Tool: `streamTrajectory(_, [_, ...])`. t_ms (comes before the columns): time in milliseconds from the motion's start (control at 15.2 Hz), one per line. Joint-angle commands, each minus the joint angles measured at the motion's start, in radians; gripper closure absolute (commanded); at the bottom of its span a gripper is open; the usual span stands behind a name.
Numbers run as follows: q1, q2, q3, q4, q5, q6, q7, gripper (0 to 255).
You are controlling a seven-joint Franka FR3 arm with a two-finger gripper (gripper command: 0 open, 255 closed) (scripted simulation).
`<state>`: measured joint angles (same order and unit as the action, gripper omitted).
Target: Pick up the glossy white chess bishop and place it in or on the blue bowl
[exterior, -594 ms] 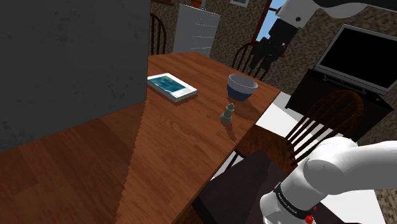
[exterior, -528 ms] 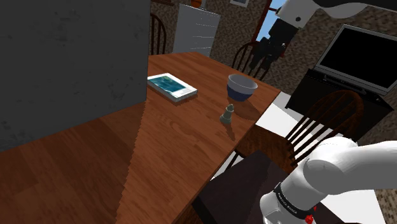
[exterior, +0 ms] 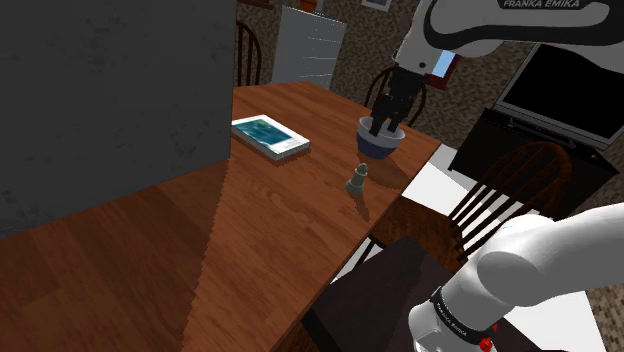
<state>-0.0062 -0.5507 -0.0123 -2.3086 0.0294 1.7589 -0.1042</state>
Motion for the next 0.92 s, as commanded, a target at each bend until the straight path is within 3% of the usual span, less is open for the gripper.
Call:
streamTrajectory(0, [0.003, 0.063, -0.002, -0.010, -0.010, 0.027, -0.021, 0])
streamTrajectory(396, [0.008, 0.238, -0.004, -0.020, -0.041, 0.089, -0.072, 0])
streamTrajectory(858, [0.008, 0.252, -0.004, -0.103, -0.042, 0.186, -0.071, 0])
